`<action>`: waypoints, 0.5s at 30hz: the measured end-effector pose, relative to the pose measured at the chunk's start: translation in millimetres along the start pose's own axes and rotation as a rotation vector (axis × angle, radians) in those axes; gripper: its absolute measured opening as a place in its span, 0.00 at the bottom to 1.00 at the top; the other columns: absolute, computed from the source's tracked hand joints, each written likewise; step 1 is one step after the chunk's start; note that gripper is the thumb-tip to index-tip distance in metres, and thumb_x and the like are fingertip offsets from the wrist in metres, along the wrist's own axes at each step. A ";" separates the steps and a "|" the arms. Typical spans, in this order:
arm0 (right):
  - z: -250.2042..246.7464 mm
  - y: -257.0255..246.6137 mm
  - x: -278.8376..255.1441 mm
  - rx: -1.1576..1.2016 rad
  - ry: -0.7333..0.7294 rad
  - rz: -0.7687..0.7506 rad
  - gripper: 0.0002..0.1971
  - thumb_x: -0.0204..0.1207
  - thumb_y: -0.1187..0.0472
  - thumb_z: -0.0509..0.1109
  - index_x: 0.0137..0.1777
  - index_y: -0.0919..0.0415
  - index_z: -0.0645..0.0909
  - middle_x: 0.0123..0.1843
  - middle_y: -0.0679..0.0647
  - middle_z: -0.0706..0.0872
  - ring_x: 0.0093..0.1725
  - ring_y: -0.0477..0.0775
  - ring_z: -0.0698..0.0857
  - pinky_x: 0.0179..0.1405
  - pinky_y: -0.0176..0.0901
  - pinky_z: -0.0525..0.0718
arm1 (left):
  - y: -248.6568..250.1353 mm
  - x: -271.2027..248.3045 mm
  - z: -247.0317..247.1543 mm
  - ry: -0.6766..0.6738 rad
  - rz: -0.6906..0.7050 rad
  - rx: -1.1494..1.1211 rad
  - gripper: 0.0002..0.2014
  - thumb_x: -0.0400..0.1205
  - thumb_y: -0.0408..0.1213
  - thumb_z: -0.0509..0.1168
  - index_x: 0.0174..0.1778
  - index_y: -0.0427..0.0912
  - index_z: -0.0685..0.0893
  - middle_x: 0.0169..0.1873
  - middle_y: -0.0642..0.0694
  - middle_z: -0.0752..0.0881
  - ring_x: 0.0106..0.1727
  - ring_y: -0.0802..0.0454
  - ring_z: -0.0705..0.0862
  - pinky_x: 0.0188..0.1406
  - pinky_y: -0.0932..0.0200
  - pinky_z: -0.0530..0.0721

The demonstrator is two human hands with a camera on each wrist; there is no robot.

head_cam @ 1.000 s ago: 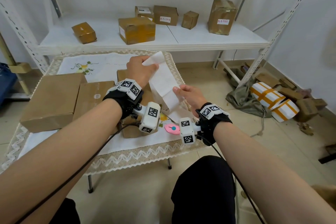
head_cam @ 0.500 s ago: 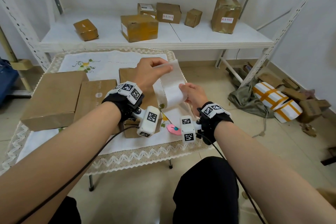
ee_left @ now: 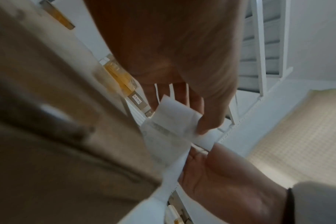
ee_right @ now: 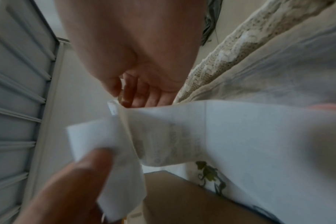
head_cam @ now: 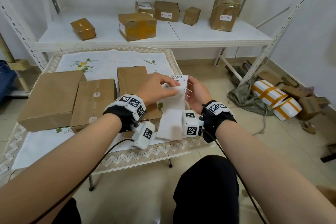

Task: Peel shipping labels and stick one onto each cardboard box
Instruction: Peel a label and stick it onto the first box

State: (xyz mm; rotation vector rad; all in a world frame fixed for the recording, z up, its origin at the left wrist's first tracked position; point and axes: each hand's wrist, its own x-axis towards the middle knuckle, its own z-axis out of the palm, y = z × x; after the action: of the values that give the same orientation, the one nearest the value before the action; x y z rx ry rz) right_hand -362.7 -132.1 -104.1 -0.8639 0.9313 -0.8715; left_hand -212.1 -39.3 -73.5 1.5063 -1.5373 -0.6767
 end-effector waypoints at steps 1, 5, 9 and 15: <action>-0.5 0.5 -0.6 -0.012 -0.016 -0.008 0.14 0.84 0.53 0.64 0.54 0.63 0.86 0.48 0.59 0.90 0.40 0.54 0.84 0.40 0.44 0.81 | -1.5 -0.6 1.8 -0.009 0.009 0.034 0.01 0.74 0.34 0.76 0.39 0.41 0.92 0.52 0.53 0.92 0.56 0.64 0.87 0.62 0.72 0.77; -3.0 5.0 -1.6 -0.093 -0.056 -0.023 0.19 0.81 0.50 0.70 0.63 0.63 0.86 0.56 0.60 0.91 0.48 0.56 0.87 0.50 0.49 0.82 | -4.8 -4.0 6.7 -0.035 0.054 0.162 0.02 0.72 0.36 0.77 0.39 0.41 0.93 0.54 0.53 0.91 0.56 0.64 0.85 0.55 0.85 0.70; -5.0 13.7 -0.5 -0.077 0.002 -0.049 0.13 0.81 0.58 0.70 0.60 0.65 0.86 0.52 0.61 0.84 0.48 0.59 0.83 0.46 0.50 0.82 | -1.8 -8.7 8.8 -0.086 0.060 0.190 0.09 0.72 0.48 0.79 0.38 0.47 0.93 0.52 0.57 0.90 0.56 0.67 0.84 0.52 0.86 0.69; -5.6 24.5 -4.7 -0.062 -0.021 -0.073 0.06 0.80 0.61 0.71 0.53 0.59 0.88 0.47 0.59 0.85 0.43 0.56 0.83 0.41 0.47 0.80 | -5.1 -3.2 18.1 0.066 0.097 0.242 0.07 0.79 0.40 0.72 0.50 0.44 0.90 0.51 0.50 0.88 0.49 0.57 0.87 0.54 0.65 0.83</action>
State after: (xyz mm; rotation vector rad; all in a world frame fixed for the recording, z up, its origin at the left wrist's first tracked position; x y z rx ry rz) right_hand -363.5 -119.7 -126.5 -0.9639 0.9169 -0.8983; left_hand -225.3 -40.1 -87.3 1.6017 -1.6758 -0.3912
